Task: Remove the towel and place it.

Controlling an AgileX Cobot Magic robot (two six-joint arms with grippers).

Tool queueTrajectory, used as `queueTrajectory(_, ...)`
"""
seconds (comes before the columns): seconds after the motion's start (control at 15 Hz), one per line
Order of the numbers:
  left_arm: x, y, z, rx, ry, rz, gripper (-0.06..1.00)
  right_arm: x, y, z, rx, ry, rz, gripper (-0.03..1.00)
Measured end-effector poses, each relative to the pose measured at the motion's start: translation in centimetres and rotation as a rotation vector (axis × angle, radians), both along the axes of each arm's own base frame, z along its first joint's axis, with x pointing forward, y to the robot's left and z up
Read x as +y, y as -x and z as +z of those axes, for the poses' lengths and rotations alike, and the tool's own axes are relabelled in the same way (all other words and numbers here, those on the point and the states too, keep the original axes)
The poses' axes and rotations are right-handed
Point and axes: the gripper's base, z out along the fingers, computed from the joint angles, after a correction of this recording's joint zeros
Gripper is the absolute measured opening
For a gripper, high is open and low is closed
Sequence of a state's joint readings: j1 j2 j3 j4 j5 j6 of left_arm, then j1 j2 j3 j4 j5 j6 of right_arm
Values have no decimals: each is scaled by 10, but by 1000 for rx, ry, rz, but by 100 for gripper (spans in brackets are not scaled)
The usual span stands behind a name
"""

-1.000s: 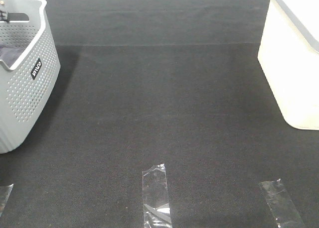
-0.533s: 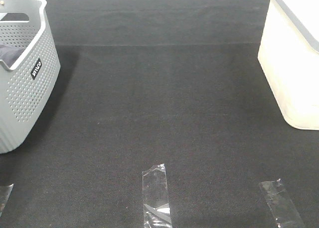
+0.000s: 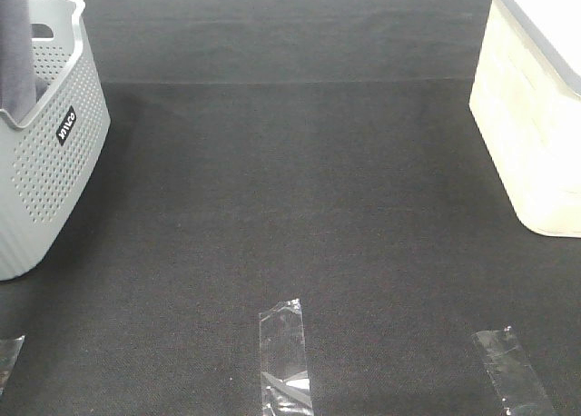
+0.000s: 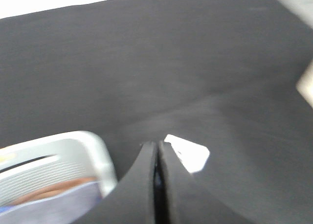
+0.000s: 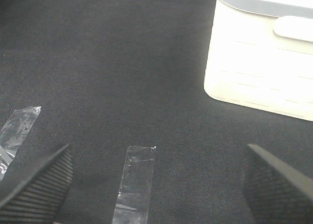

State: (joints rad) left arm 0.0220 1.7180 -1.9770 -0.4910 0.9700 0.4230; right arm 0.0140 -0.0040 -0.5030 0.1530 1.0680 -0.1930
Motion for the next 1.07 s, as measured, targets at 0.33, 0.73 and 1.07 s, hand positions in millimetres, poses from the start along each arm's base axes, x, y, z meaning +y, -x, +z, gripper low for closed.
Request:
queueTrajectory(0.33, -67, 25, 0, 84, 32, -313, 0, 4, -4, 1, 30, -39, 26, 87)
queueTrajectory(0.73, -134, 57, -2, 110, 15, -621, 0, 14, -22, 3, 146, -123, 93, 87)
queueTrajectory(1.07, -169, 78, 7, 43, 92, -808, 0, 27, -52, 16, 112, -167, 252, 87)
